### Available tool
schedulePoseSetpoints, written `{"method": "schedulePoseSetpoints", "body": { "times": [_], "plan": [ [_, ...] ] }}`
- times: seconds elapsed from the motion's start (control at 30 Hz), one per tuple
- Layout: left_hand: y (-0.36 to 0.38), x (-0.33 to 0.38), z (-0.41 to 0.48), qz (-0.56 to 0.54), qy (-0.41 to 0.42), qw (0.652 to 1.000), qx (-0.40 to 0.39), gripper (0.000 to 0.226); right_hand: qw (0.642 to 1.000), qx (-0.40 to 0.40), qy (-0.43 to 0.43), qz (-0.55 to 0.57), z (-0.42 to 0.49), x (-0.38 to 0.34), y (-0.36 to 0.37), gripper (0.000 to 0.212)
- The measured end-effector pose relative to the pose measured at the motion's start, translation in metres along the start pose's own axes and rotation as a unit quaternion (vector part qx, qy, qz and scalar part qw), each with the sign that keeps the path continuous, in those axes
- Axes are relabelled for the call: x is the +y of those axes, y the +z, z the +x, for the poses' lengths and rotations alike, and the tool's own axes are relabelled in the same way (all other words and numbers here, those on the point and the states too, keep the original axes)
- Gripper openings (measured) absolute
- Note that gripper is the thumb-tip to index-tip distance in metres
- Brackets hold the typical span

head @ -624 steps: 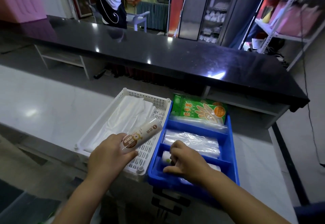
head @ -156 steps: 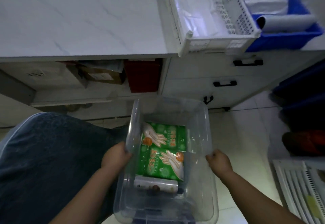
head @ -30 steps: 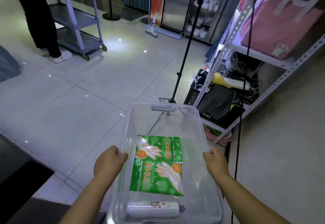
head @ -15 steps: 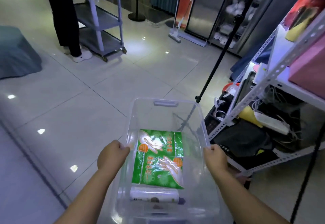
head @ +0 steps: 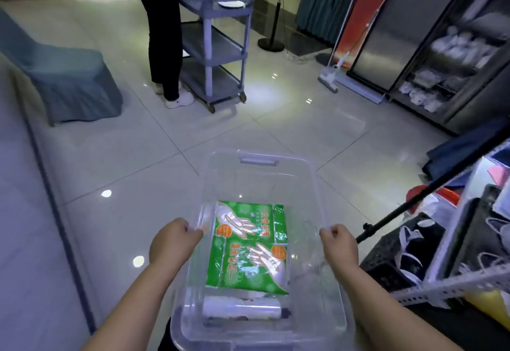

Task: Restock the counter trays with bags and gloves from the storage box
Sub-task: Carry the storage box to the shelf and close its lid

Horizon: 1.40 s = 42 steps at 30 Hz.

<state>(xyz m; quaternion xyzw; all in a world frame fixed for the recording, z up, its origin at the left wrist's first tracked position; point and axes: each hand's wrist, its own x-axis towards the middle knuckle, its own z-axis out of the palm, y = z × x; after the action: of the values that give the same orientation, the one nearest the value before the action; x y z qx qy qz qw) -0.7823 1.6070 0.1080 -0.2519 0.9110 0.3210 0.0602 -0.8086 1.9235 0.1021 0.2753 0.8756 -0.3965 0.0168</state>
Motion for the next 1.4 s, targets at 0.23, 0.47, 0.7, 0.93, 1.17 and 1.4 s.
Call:
{"method": "schedulePoseSetpoints", "body": {
  "times": [0.23, 0.47, 0.7, 0.93, 1.17, 1.4],
  "plan": [
    [-0.039, 0.005, 0.169, 0.025, 0.022, 0.999, -0.040, 0.024, 1.000, -0.001, 0.003, 0.013, 0.083, -0.104, 0.093, 0.017],
    [-0.079, 0.045, 0.309, 0.050, 0.044, 0.997, -0.046, 0.024, 0.999, 0.004, 0.026, 0.039, 0.151, -0.188, 0.152, 0.018],
    [-0.052, 0.130, 0.405, 0.063, 0.085, 0.990, -0.092, 0.028, 0.996, 0.037, 0.064, 0.047, 0.245, -0.212, 0.155, 0.019],
    [0.010, 0.257, 0.490, 0.090, 0.123, 0.981, -0.119, 0.034, 0.991, 0.062, 0.099, 0.060, 0.383, -0.221, 0.124, 0.023],
    [0.065, 0.390, 0.558, 0.113, 0.162, 0.969, -0.146, 0.029, 0.987, 0.096, 0.119, 0.051, 0.508, -0.233, 0.068, 0.018],
    [0.128, 0.510, 0.622, 0.117, 0.214, 0.953, -0.180, 0.028, 0.982, 0.127, 0.132, 0.055, 0.609, -0.230, 0.020, 0.015]
  ]
}}
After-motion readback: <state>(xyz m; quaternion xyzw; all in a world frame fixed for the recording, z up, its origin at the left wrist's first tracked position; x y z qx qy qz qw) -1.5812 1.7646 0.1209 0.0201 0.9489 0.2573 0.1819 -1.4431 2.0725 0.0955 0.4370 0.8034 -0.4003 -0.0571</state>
